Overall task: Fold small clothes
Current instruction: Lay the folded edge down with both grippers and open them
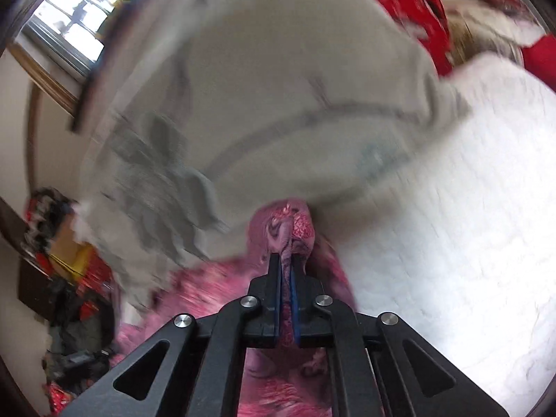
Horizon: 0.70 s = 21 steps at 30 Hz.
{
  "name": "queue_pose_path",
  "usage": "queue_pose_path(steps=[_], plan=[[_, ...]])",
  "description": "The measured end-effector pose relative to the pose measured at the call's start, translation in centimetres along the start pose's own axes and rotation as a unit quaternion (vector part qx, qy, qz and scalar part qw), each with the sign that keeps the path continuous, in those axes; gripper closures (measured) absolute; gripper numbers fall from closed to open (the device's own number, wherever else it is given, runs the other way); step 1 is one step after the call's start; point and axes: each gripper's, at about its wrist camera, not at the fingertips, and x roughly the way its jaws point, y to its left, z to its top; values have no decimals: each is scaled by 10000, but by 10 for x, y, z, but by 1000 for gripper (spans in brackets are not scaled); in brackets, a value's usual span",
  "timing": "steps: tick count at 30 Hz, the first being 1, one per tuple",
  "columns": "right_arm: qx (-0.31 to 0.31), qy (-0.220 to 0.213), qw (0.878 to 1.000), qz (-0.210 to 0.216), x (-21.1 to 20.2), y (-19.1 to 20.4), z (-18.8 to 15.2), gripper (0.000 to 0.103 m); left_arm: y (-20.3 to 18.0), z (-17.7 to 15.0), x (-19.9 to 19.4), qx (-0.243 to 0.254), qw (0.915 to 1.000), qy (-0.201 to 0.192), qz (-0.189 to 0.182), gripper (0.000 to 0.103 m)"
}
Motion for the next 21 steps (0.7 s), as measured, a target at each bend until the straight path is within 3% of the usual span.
queue_pose_path(steps=[2,3,5,6,8,10,12,13,14,16,18,19,21], plan=[[62,-346,9992,180,-11,4,6,99,3,1,8,-3,9991,-126,396,101],[116,-426,9989,180,-11,2,7,99,6,1,17,37,9965,-122,824,101],[240,-190,9994,-131,4,-9,5,99,15,1,36,23,9902,165,1388,101],[289,251,9982,-460,21,-16,1,97,25,0,40,-153,9890,405,1415,101],[147,652,9907,-1187,32,-21,-8,91,36,-4,26,-425,9936,322,991,101],[-53,335,9943,-1013,12,-11,-11,90,29,-10,-1,-329,9972,92,661,101],[-240,51,9987,-458,-12,4,-17,90,17,-20,-19,-226,9993,-38,281,100],[-341,53,9992,-205,-18,11,-22,90,10,-26,-23,-173,9997,-53,148,95],[-467,91,9989,-33,-22,19,-29,87,1,-32,-22,-76,10000,-30,45,84],[-744,488,9960,99,-9,30,-48,79,-18,-44,-5,186,9994,89,290,65],[-959,1337,9856,-394,21,30,-71,80,-24,-57,24,465,9945,504,790,64],[-1004,1357,9846,-463,23,30,-76,80,-23,-60,32,538,9921,635,943,63],[-807,1151,9894,-376,4,32,-70,76,-20,-64,28,604,9924,510,941,62]])
